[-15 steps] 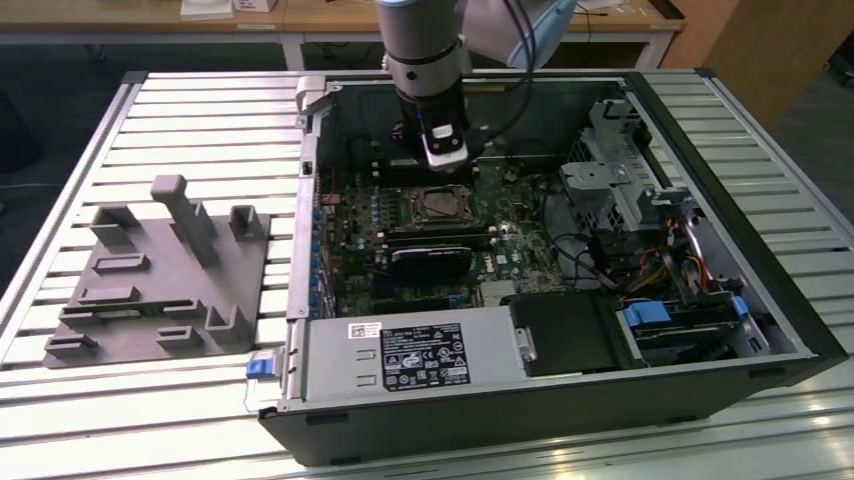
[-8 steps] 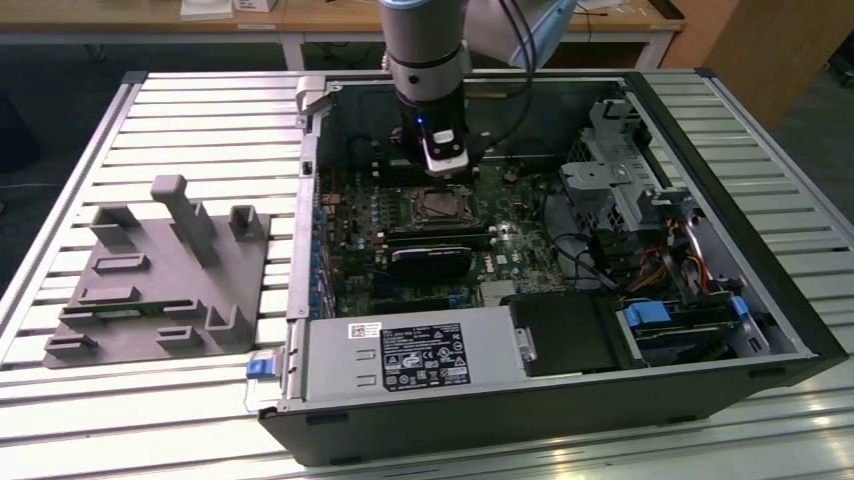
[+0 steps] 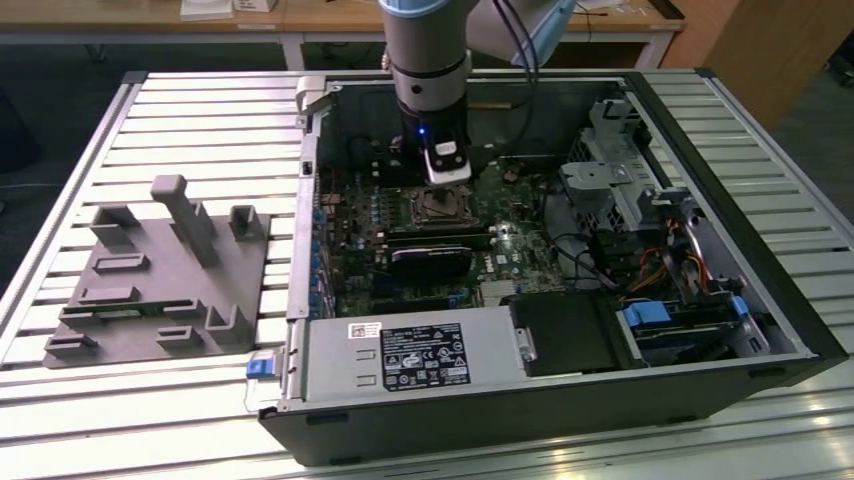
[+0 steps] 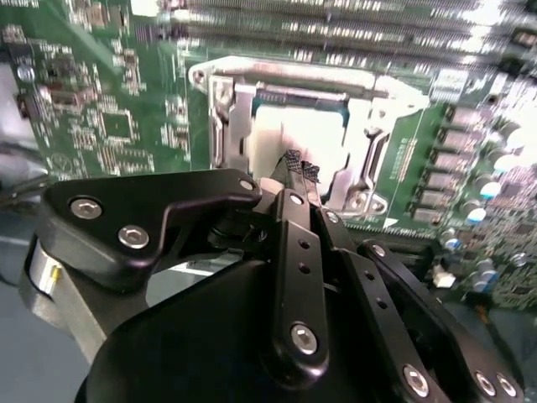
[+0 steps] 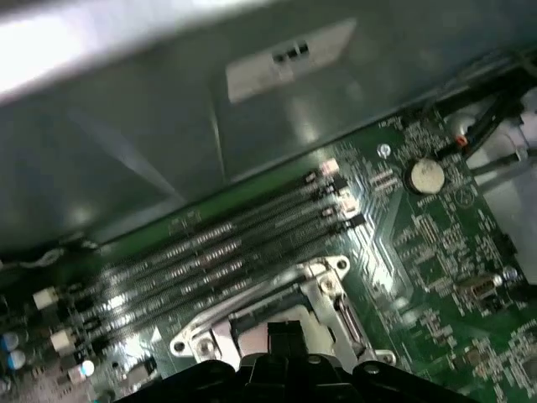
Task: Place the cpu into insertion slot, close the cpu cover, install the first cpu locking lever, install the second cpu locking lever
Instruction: 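Install the first cpu locking lever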
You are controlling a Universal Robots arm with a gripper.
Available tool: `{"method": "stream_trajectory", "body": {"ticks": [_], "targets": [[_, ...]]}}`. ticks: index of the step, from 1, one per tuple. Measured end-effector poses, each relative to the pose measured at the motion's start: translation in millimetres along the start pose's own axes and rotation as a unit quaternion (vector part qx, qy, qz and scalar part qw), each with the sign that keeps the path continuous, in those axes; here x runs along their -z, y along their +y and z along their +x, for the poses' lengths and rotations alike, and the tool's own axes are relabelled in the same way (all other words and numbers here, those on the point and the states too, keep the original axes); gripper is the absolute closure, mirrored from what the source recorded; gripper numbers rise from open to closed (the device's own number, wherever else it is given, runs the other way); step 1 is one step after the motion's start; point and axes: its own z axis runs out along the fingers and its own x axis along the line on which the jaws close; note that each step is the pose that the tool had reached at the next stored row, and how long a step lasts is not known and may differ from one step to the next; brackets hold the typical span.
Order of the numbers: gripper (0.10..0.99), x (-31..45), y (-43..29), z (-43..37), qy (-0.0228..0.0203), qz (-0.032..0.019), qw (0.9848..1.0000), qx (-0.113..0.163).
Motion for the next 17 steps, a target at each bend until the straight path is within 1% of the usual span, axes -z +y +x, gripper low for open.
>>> {"method": "stream_trajectory", "body": {"ticks": [3,5,12,14,17], "targets": [[0.980,0.3,-4.0,-2.2,0.0013,0.0035,1.0000,0.000],[0.980,0.3,-4.9,-2.7,0.0017,0.0058,1.0000,0.000],[0.980,0.5,-4.9,-2.8,0.0018,0.0068,1.0000,0.000],[0.980,2.6,-4.7,-2.9,0.0017,0.0068,1.0000,0.001],[0.980,9.8,-3.6,-3.6,0.0020,0.0066,1.0000,0.002]]}}
